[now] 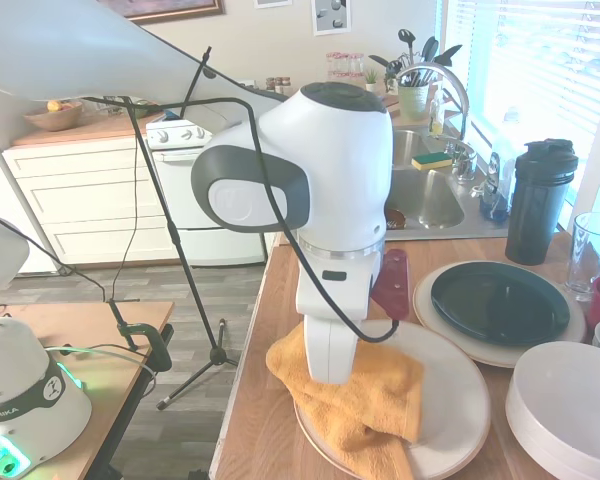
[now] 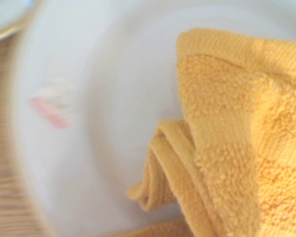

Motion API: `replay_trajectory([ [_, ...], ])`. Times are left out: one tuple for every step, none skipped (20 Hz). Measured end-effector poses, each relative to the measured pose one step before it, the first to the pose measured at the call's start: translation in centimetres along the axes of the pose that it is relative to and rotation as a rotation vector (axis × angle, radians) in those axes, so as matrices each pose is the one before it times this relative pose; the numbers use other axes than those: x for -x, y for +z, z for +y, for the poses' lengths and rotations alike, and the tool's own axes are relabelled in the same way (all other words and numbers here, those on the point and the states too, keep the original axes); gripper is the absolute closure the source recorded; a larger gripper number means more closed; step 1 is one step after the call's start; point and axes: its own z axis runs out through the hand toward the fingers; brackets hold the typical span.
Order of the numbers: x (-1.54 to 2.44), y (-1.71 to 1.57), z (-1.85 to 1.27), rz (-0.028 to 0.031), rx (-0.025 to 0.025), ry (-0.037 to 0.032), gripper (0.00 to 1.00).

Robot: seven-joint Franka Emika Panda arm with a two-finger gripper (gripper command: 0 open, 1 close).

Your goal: Wipe the white plate in clockwise motion

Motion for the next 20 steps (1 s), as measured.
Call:
replay_trajectory([
  [0.475,0.046,-0.445,-0.0023,-0.00218,-0.00647,1.0],
  [0.409,0.065,-0.448,-0.00264,-0.00236,-0.0056,1.0],
  [0.315,0.03,-0.451,-0.00151,-0.00187,-0.00406,1.0],
  [0.142,0.057,-0.39,0.00006,-0.00121,-0.00113,1.0],
  [-0.034,0.098,-0.439,-0.00071,-0.00229,-0.00048,1.0],
  [-0.114,0.154,-0.492,-0.00039,-0.00241,-0.0003,1.0],
  [-0.226,0.044,-0.58,0.00309,-0.00416,0.00119,1.0],
  [-0.219,0.026,-0.641,0.00345,-0.00405,0.00097,1.0],
  [-0.081,-0.089,-0.708,0.00372,-0.00466,-0.00236,1.0],
  [0.07,-0.226,-0.788,0.00497,-0.00665,-0.00523,1.0],
  [0.192,-0.369,-0.827,0.00549,-0.00809,-0.0067,1.0],
  [0.31,-0.476,-0.848,0.0049,-0.00829,-0.00624,1.0],
  [0.453,-0.562,-0.858,0.00417,-0.00775,-0.00733,1.0],
  [0.536,-0.605,-0.885,0.00395,-0.00827,-0.00628,1.0],
  [0.578,-0.616,-0.858,0.00187,-0.00627,-0.00736,1.0],
  [0.622,-0.585,-0.862,0.00177,-0.00626,-0.00754,1.0],
  [0.691,-0.458,-0.86,0.0,-0.00443,-0.00656,1.0],
  [0.683,-0.362,-0.833,-0.00049,-0.00402,-0.00521,1.0],
  [0.73,-0.162,-0.758,-0.00122,-0.00276,-0.00715,1.0],
  [0.869,-0.044,-0.805,-0.00284,-0.00175,-0.00806,1.0],
])
